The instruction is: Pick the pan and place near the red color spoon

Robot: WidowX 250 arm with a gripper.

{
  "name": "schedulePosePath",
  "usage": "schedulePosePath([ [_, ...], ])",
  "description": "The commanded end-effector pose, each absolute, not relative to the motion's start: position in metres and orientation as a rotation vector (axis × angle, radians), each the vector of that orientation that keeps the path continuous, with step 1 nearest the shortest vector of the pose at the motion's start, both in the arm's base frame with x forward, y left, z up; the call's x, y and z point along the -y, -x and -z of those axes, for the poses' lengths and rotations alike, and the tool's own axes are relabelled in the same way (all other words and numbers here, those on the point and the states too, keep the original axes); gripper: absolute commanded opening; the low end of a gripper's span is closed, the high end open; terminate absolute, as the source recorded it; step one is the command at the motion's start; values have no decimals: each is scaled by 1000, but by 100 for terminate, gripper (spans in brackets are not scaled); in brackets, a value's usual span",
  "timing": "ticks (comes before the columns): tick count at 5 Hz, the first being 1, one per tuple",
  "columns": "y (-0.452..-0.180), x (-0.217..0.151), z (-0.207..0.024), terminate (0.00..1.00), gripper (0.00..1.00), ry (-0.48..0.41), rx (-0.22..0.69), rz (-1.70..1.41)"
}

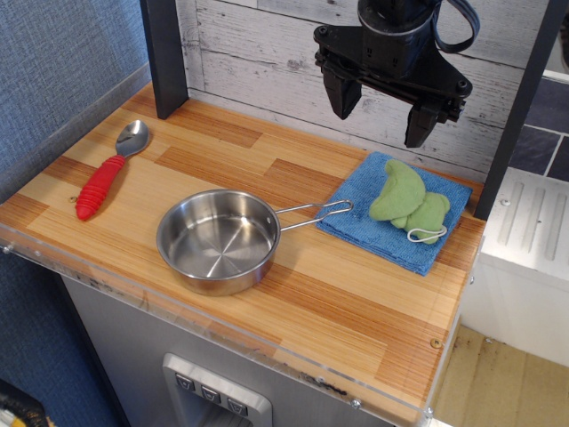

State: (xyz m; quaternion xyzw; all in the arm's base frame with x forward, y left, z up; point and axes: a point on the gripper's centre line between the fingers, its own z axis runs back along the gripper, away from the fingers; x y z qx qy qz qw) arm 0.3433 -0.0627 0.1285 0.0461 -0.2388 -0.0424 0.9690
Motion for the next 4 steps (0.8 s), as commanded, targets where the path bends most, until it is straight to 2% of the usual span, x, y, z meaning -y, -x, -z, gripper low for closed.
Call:
schedulePosePath([
  [1,-343,63,-129,0,100,-93,483,86],
  [3,-309,45,-128,0,100,-195,421,74],
  [4,-291,41,-121,0,100,-267,394,123],
])
